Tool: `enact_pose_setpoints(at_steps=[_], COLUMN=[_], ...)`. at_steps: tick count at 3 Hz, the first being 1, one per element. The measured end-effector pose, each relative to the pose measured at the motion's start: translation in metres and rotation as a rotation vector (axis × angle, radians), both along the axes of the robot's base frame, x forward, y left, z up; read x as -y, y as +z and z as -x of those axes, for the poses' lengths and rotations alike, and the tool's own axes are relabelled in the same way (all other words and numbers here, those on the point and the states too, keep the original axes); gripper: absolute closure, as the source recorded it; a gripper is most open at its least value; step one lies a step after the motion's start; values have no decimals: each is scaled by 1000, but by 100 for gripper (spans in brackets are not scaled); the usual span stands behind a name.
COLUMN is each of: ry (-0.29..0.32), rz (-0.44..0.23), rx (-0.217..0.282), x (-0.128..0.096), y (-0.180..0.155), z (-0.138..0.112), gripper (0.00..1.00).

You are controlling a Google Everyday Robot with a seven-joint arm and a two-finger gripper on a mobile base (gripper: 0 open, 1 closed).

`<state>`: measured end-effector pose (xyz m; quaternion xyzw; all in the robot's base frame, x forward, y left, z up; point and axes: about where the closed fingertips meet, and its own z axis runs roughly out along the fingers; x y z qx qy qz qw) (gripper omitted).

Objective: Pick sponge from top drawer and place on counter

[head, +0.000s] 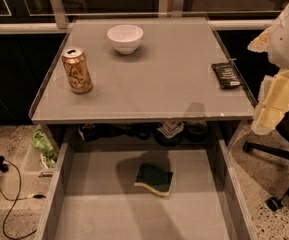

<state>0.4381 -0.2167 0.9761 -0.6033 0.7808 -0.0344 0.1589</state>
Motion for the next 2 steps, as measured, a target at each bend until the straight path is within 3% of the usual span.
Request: enact_pose_setpoints(at_steps=[2], ry=[5], rz=[-9], rx=[-11], x=[-5], y=[-9], z=[3], gripper=[0])
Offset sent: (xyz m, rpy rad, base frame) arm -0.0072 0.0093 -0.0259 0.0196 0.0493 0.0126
